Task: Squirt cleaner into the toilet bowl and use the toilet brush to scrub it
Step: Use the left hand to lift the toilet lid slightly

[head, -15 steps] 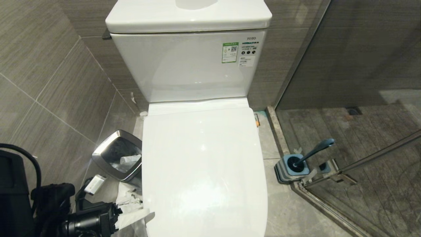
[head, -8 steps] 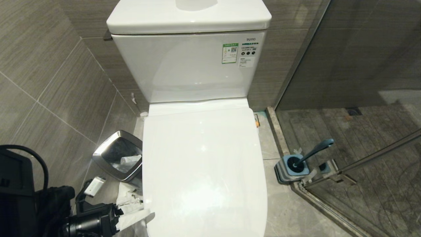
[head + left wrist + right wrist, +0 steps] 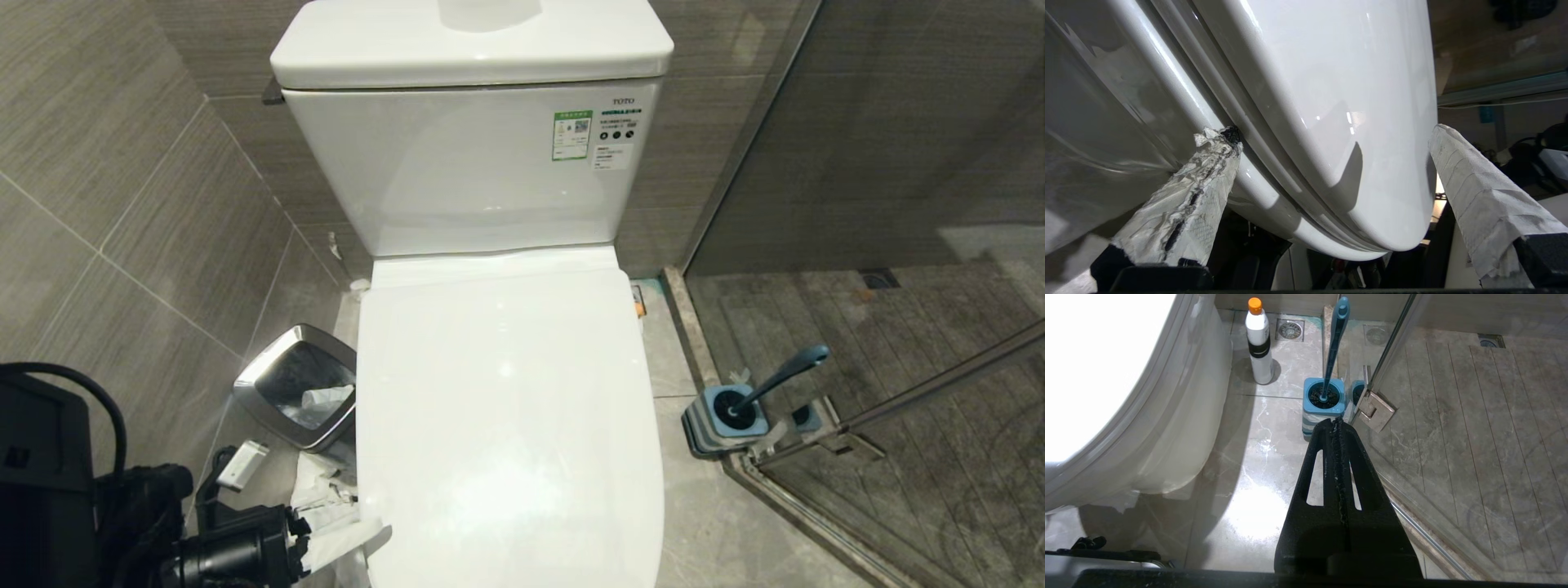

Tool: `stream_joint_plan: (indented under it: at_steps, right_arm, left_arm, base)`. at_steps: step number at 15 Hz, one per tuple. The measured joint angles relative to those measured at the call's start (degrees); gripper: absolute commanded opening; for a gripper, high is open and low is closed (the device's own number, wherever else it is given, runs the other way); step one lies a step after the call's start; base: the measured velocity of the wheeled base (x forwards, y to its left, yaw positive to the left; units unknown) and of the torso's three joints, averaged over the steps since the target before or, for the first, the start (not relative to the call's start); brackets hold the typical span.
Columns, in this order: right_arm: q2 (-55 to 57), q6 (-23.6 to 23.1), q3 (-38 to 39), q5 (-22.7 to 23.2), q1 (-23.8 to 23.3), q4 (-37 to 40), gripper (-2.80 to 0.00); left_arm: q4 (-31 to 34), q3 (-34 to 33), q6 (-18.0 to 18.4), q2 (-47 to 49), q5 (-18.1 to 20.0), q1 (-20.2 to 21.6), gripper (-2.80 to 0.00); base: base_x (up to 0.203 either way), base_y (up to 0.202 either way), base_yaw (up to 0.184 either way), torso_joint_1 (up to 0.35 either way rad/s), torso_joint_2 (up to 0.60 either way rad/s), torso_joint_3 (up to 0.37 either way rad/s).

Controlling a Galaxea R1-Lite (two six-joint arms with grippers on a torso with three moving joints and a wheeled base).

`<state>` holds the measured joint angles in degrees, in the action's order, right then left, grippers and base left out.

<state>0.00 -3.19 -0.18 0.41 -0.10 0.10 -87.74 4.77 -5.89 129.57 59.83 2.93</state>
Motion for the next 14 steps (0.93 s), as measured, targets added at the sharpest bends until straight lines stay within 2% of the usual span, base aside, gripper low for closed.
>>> stream_joint_plan:
  at_steps: [9, 11, 14]
  right_arm:
    - [0.0, 0.0, 0.0, 0.0, 0.0, 0.0, -2.8]
    - [0.0, 0.0, 0.0, 0.0, 0.0, 0.0, -2.8]
    - [0.0, 0.0, 0.0, 0.0, 0.0, -0.1, -2.8]
  left_arm:
    - [0.0, -0.1, 0.0, 0.1, -3.5, -3.0, 0.0]
    - [0.8, -0.1, -0.8, 0.4, -2.6, -4.9, 0.0]
    - [0.8, -0.1, -2.4, 0.7, -1.5, -4.8, 0.0]
  base:
    - [0.0, 0.0, 0.0, 0.0, 0.0, 0.0]
    - [0.0, 0.0, 0.0, 0.01, 0.01, -0.006]
    - [0.0, 0.0, 0.0, 0.0, 0.0, 0.0]
